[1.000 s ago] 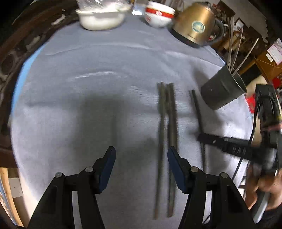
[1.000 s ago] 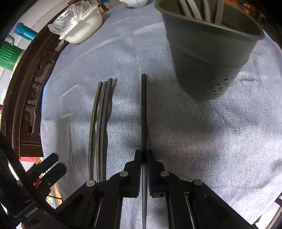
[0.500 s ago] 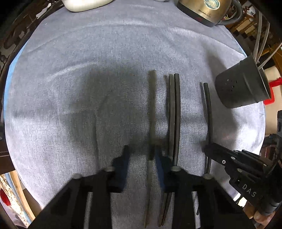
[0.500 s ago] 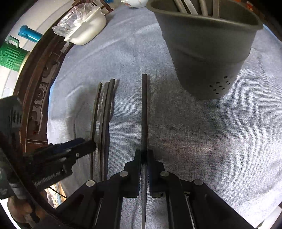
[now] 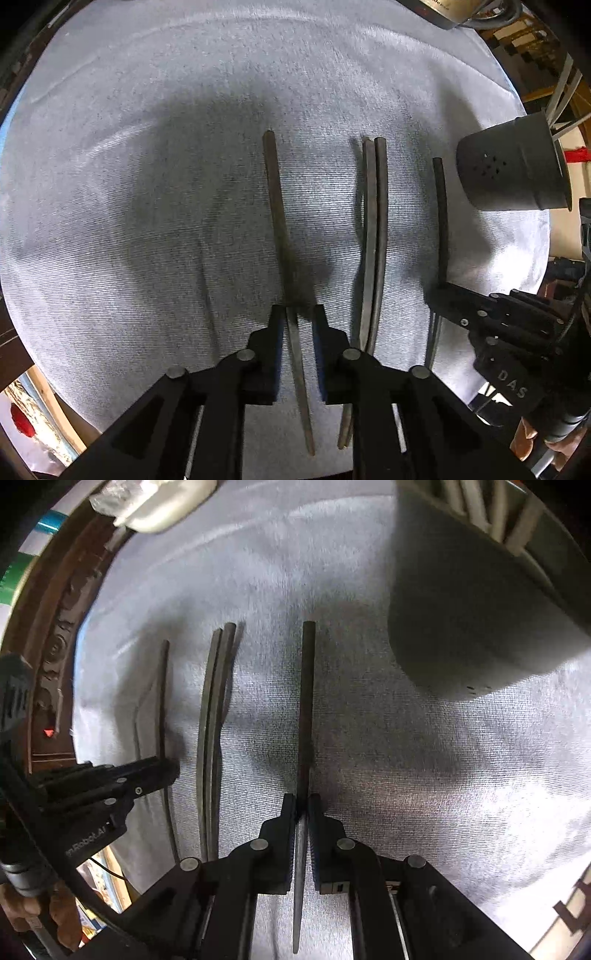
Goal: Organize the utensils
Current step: 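Lift the held chopsticks with both grippers and carry them over the grey holder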
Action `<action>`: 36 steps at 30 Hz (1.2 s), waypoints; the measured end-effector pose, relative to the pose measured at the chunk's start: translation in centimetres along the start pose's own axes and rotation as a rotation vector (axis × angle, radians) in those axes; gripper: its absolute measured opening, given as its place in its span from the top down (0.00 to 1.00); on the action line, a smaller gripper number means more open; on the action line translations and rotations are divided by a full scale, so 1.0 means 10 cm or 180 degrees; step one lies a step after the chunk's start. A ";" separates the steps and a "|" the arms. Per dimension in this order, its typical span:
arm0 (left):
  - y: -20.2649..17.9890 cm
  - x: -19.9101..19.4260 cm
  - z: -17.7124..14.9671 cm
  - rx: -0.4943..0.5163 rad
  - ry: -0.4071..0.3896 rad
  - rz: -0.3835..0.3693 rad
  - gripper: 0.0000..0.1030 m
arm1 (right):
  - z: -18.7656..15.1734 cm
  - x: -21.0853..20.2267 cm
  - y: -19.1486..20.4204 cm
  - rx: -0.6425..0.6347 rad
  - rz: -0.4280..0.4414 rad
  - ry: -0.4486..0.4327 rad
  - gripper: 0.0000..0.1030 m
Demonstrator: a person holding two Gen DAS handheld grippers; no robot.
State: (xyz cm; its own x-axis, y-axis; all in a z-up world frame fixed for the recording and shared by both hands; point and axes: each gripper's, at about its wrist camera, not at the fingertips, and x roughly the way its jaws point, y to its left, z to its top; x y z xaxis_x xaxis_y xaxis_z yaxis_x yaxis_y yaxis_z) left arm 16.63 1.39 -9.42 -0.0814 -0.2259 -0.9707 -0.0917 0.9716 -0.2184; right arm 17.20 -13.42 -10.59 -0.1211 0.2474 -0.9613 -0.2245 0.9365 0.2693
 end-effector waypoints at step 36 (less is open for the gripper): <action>0.65 -0.92 -0.49 -0.0358 -0.1532 -0.0393 0.95 | -0.64 -0.89 0.06 -0.0073 0.0086 -0.1601 0.94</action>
State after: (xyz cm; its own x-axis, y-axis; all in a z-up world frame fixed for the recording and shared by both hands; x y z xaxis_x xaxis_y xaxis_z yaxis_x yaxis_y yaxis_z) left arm 11.90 9.40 -1.40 0.4009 -0.2544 -0.8801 -0.1802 0.9200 -0.3480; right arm 11.95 -16.62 -1.53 0.3524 0.3657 -0.8614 -0.2494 0.9239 0.2901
